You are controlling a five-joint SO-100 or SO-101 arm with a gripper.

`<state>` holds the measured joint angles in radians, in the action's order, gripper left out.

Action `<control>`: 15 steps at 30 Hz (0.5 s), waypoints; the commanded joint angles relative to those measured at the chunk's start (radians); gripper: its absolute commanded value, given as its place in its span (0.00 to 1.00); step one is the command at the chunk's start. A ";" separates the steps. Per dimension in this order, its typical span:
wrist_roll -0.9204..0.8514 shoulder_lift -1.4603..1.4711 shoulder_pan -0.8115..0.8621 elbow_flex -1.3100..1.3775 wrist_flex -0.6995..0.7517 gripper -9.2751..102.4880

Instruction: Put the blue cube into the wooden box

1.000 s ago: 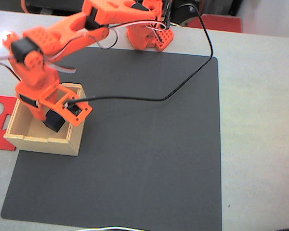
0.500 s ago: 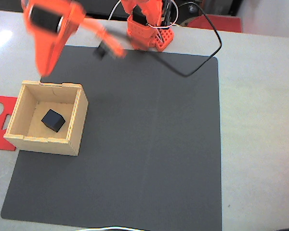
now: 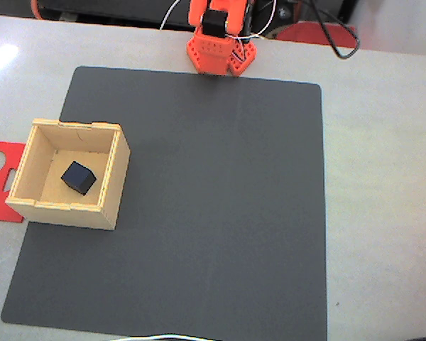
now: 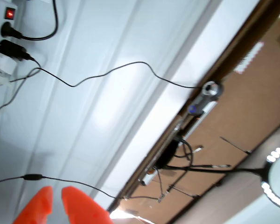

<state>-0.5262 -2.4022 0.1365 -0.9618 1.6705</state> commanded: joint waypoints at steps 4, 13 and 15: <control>-0.040 -0.603 0.043 -0.643 -0.184 0.08; -0.008 -0.893 0.049 -1.101 -0.258 0.08; 0.029 -0.931 0.048 -1.186 -0.287 0.08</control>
<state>-0.5292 -3.2935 0.1841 -2.0509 1.4235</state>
